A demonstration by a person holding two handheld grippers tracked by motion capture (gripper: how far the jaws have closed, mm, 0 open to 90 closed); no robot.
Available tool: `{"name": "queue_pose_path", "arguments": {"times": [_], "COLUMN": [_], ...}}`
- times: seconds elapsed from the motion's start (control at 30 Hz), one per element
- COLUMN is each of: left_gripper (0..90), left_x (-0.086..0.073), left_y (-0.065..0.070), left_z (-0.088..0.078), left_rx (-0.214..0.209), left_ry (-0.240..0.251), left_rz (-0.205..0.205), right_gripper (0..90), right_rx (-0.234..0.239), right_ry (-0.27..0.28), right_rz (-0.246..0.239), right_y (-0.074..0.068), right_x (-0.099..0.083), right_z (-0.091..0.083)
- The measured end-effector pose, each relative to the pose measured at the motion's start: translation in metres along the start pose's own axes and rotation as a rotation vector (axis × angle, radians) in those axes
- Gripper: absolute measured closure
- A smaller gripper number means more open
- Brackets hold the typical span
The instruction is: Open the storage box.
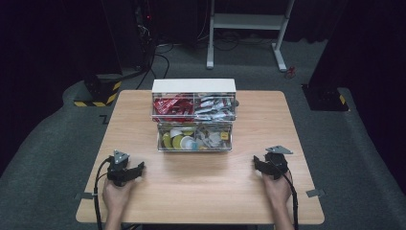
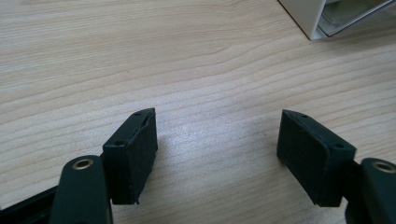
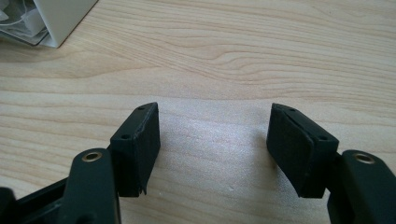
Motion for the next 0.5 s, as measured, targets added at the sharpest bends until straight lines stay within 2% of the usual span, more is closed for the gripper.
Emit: {"name": "queue_pose_path", "arguments": {"times": [0.23,0.4,0.5], "left_gripper": [28.8,28.7,28.8], "left_x": [-0.0002,-0.0001,-0.0001], "left_y": [0.0004,0.0001,0.0001], "left_z": [0.0,0.0,-0.0001], "left_rx": [-0.002,-0.001,-0.002], "left_ry": [-0.001,-0.001,-0.003], "left_rz": [-0.003,0.0,0.0], "right_gripper": [32.6,21.4,19.7], "right_rx": [0.002,-0.005,-0.014], "right_ry": [0.001,-0.016,-0.025], "right_rz": [-0.002,0.008,0.02], "right_y": [0.0001,-0.0008,-0.0029], "right_x": [-0.0002,-0.0016,-0.0024], "right_z": [-0.0001,-0.0001,-0.001]}}
Point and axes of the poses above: each handheld gripper's, and its own axes: z roughly forward along the jaws, x roughly out of its top, y roughly to its right, the point moved 6 cm from there along z, roughly forward along the jaws, and after that the axes turned 15 degrees about -z, right-handed, at the moved point
